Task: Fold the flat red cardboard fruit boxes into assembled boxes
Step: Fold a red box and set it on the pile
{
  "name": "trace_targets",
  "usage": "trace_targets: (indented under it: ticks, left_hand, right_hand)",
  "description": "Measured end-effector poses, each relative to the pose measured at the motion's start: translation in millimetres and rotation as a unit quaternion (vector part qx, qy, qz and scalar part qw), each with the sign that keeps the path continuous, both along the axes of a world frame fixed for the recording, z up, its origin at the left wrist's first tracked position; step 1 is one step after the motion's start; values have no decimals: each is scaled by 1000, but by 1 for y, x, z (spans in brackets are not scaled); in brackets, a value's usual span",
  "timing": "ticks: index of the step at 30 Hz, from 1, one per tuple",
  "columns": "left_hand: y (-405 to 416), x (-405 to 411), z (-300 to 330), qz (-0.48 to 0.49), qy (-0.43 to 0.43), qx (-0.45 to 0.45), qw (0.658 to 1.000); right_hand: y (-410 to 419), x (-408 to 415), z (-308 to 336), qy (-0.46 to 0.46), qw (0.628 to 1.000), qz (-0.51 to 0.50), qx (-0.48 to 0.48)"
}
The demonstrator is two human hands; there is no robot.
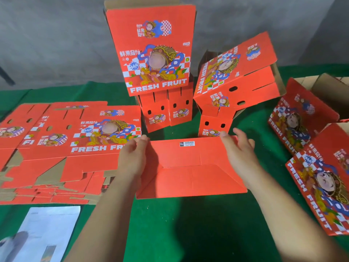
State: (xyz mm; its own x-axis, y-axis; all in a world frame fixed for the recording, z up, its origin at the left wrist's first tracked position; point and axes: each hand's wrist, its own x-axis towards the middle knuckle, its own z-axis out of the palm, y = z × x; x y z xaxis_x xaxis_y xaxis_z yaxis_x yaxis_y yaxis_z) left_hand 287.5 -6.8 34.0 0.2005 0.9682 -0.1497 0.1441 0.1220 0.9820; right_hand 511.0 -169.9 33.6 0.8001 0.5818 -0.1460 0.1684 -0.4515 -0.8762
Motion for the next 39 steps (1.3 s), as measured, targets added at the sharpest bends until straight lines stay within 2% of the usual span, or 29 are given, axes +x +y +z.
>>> trace_targets:
  ticks: [2,5,6,8,11,14,16,18,21,27,28,30,31,35,39]
  left_hand:
    - [-1,-2,7,26,-45,-56,997]
    - [-4,-8,12,-97,-86,-248,960]
    - [-9,-10,12,-136,-80,-289,944]
    - [-15,-12,2,-177,-68,-305,933]
    - [-23,-17,-15,-146,-117,-247,951]
    - [-27,-24,-24,-173,-183,-200,947]
    - [-30,-29,-28,-194,-175,-134,956]
    - [-35,-30,-36,-178,-141,-86,970]
    - [-42,-23,-41,-171,-99,-39,979]
    - [-30,-13,-57,-173,-14,-4,985]
    - [-30,-11,-58,-154,-8,2,988]
    - [-32,-7,-61,-106,-16,-9,994]
    - [-32,-6,-64,-92,-25,-19,995]
    - [-32,-4,-76,-115,16,-37,993]
    - [-42,-2,-86,-108,-1,-39,993]
  right_hand:
    - [-3,-3,7,22,998,-34,58]
    - [-7,-7,10,0,990,-61,127]
    - [-8,-8,8,-20,988,-66,136]
    - [-10,-8,5,-42,985,-68,156]
    - [-14,-4,5,-20,981,-67,182]
    - [-19,6,3,63,979,-35,189]
    - [-26,13,-6,154,970,-17,189]
    - [-33,10,-17,209,966,31,146]
    - [-35,2,-40,161,980,69,97]
    - [-25,-2,-63,124,983,69,113]
    - [-23,-1,-68,91,990,55,92]
    - [-18,0,-76,-40,998,30,-25]
    - [-15,-2,-81,-73,995,23,-66]
    - [-5,-7,-90,45,999,1,-18]
    - [3,10,-88,92,995,-5,35]
